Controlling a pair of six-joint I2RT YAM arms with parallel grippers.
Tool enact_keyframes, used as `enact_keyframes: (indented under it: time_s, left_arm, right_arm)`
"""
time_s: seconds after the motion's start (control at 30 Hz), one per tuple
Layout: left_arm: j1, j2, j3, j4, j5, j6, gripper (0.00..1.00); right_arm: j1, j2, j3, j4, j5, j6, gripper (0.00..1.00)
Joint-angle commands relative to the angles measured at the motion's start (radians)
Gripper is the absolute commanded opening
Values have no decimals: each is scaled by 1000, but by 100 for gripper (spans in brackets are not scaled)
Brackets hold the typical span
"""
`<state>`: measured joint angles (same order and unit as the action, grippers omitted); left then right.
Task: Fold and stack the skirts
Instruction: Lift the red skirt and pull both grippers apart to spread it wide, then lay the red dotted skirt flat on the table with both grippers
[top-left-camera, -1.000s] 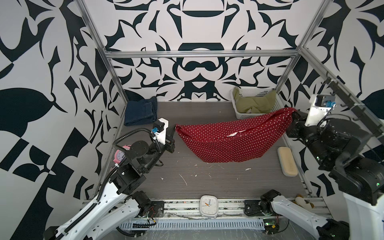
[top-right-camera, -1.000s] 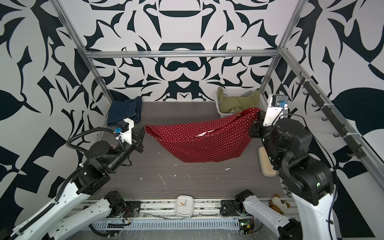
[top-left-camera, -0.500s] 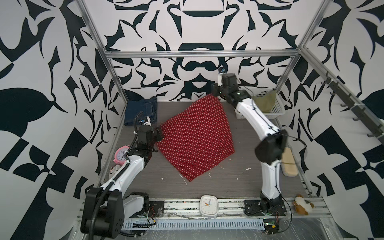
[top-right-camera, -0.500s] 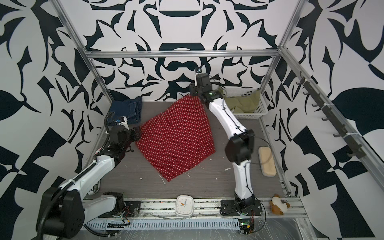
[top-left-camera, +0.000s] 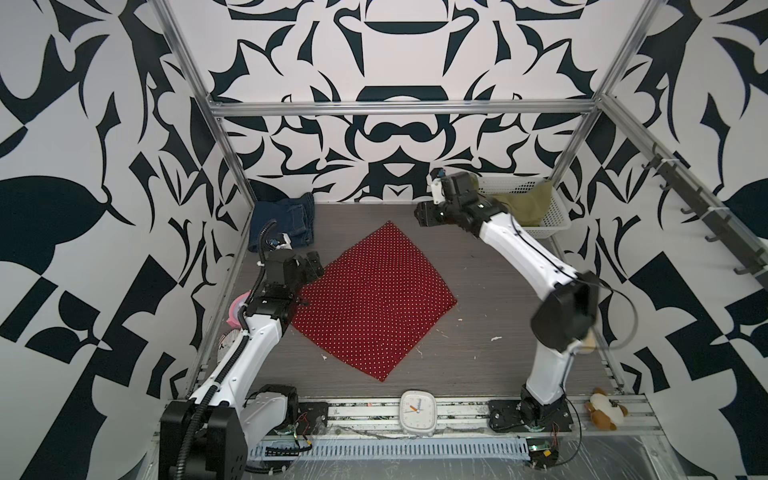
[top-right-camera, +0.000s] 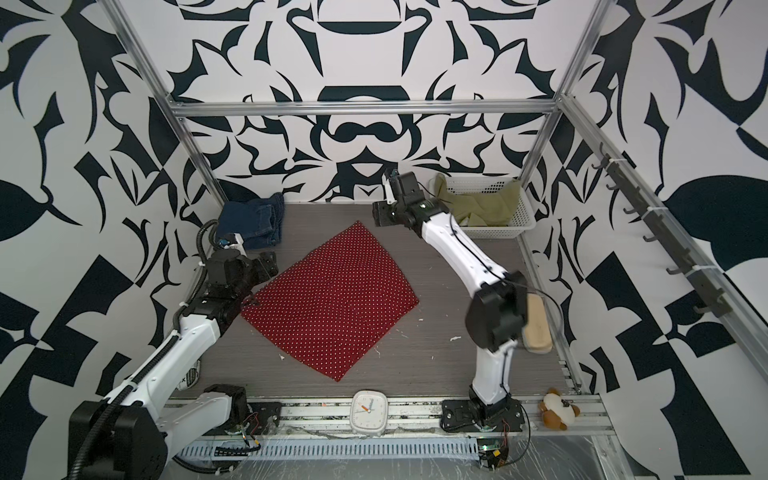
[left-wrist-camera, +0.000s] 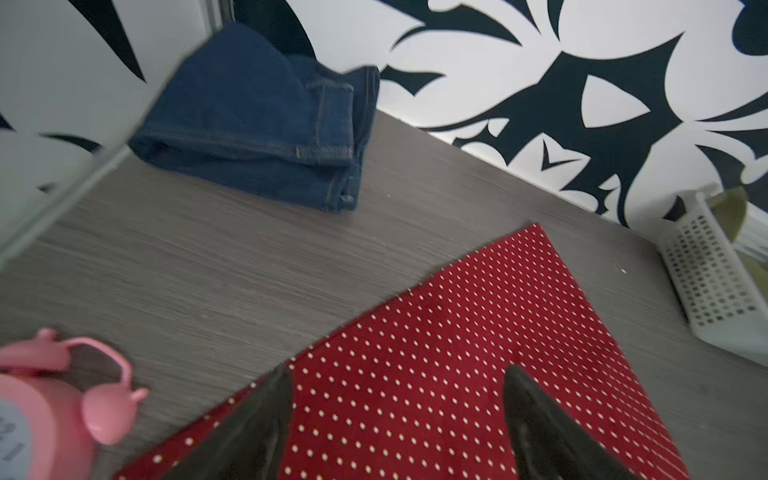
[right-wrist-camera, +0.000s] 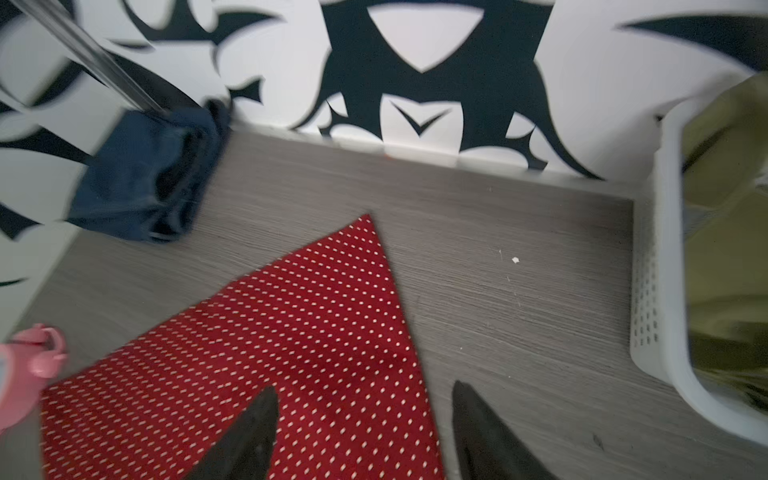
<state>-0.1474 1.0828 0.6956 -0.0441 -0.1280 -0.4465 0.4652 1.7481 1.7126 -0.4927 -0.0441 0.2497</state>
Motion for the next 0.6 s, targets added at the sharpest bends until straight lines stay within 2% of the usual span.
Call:
enact_keyframes:
  time_s: [0.0, 0.1, 0.23, 0.27, 0.33, 0.37, 0.57]
  left_arm:
    - [-10, 38, 43, -148, 167, -1, 77]
    - [-40, 97, 78, -197, 231, 7, 70]
    - [-147, 237, 132, -245, 200, 50, 64]
    - [-160, 269, 146, -257, 199, 51, 63]
    - [-182, 335, 161, -245, 213, 39, 53]
    - [-188, 349, 159, -224, 214, 29, 51]
    - [-193, 319, 136, -106, 169, -37, 56]
  right_arm:
    - [18, -186, -266, 160, -7, 108, 58]
    - [57, -315, -530, 195, 19, 166, 35]
    - [99, -399, -787, 212, 63, 245, 6]
    - [103, -400, -821, 208, 65, 258, 2]
    - [110, -390, -874, 204, 71, 276, 0]
    - [114, -381, -886, 200, 76, 279, 0]
    - [114, -285, -895, 223, 109, 278, 0]
